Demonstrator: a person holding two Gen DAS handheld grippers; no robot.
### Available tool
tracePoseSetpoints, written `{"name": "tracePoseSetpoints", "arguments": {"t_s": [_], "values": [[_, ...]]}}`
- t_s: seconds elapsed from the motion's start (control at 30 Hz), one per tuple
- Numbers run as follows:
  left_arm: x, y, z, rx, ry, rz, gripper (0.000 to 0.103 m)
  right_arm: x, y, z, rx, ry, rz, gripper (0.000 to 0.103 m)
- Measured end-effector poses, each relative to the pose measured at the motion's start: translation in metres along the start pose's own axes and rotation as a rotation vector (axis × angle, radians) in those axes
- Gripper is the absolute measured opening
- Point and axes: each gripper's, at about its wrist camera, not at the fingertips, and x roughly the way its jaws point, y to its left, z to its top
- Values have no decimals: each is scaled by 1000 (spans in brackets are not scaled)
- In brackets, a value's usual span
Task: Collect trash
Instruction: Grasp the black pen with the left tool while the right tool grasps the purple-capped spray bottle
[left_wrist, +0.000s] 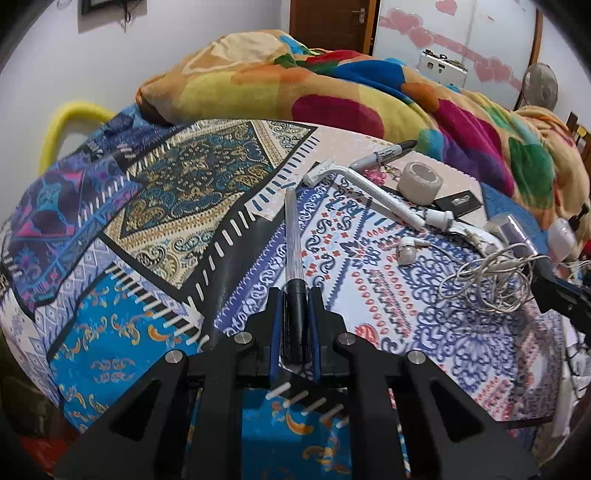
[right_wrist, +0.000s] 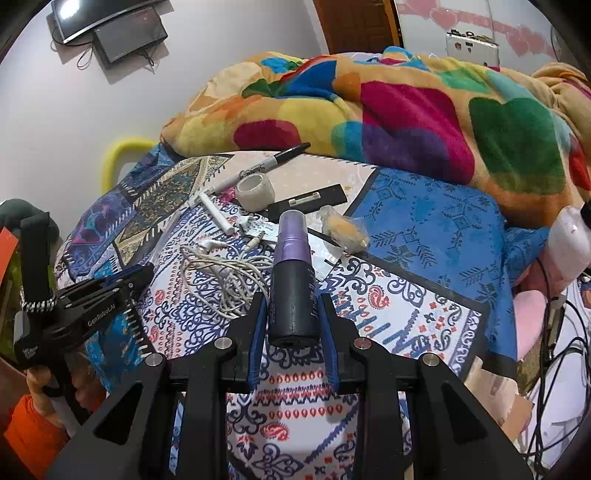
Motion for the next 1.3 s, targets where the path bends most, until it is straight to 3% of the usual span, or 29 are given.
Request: {"name": "tracePoseSetpoints", "arguments": {"t_s": [0.27,0.7,0.87,0.97,1.1,1.3], "values": [[-41,-13,-5,43,-29,-45,13,-22,5,-1,-10,-7,-24,25],[-75,-39,-42,95,11,-86,13,-23,-14,-44,-23,178,-68,26],[-79,-47,-51,115,9,-88,13,-31,-16,-53,-41,208,-58,26],[-82,-50,-50,116,3,-98,13,-39,-18,-55,-49,209,-43,27],[-86,-51,-49,113,-11,-108,13,-51,-22,-51,-25,144,-68,27],[-84,-56,-50,114,-10,-115,13,-35,-26,-46,-5,144,-110,27]]}}
